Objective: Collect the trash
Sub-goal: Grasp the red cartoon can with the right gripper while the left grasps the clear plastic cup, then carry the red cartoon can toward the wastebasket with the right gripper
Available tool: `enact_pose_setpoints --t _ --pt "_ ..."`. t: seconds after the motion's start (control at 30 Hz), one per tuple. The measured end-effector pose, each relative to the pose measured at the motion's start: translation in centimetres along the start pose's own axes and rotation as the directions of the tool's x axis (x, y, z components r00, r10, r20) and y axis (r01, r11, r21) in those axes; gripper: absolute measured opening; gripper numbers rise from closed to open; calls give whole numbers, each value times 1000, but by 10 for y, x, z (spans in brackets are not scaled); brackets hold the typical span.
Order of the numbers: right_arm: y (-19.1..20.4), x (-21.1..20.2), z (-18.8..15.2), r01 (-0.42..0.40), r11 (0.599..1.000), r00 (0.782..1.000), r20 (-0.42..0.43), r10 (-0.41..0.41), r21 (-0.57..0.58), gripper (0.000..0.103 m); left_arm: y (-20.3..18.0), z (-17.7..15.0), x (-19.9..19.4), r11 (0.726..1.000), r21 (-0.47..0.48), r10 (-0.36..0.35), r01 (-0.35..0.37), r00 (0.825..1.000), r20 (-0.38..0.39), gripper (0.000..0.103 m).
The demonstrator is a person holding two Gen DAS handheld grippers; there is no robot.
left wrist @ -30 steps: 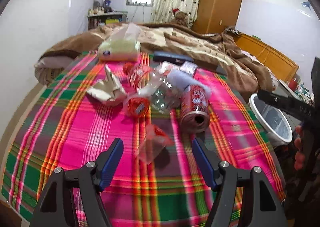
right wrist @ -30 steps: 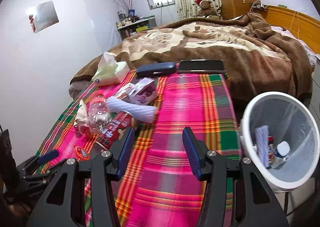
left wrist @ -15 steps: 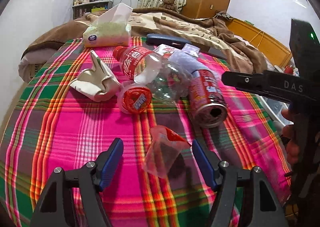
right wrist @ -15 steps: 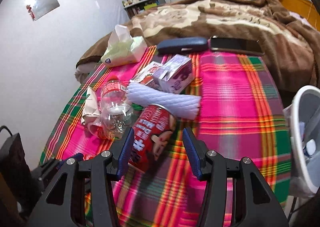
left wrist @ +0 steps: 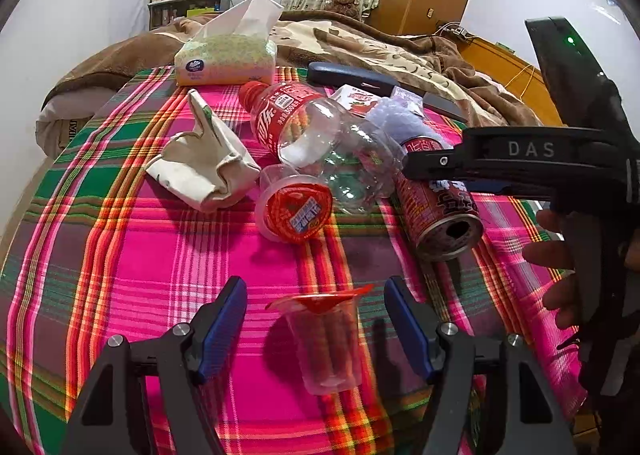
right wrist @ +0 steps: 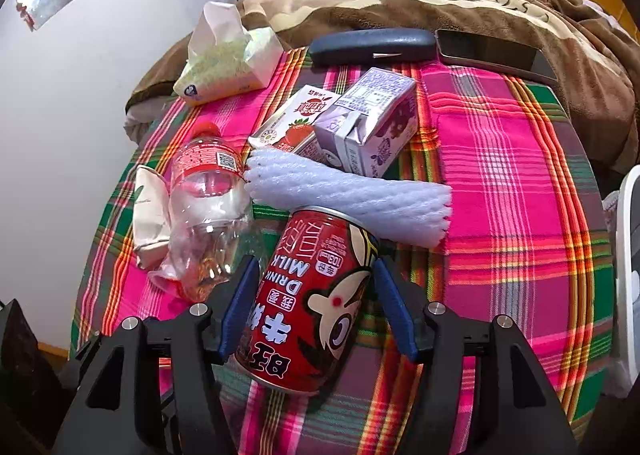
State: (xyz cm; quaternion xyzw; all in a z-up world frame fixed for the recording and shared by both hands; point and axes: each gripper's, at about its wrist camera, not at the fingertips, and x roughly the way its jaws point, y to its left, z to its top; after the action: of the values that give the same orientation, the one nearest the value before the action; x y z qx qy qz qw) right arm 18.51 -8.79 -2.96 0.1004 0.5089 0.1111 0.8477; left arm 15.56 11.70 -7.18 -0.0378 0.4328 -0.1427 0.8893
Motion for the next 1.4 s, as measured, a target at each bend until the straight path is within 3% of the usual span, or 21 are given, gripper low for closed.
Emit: enact_pose_setpoints --t 0.5,0.63,0.73,0.8,1.4 --pt "17 23 -5 125 981 991 -26 -130 -151 62 9 -2 -4 999 -39 4 -4 1000 5 71" --pt "14 22 -10 127 978 992 -5 -130 -167 61 11 -2 -5 999 -53 0 0 1000 6 68" --pt "10 20 -12 105 982 994 8 -105 -159 57 11 -3 -6 998 -53 19 -19 1000 6 57" --pt "7 17 -14 91 985 996 15 -90 -150 57 12 -3 -6 998 -60 22 -22 1000 5 42" --pt "-23 -20 -29 27 995 993 114 -15 -98 54 -23 9 -22 1000 -23 3 -2 999 54 42"
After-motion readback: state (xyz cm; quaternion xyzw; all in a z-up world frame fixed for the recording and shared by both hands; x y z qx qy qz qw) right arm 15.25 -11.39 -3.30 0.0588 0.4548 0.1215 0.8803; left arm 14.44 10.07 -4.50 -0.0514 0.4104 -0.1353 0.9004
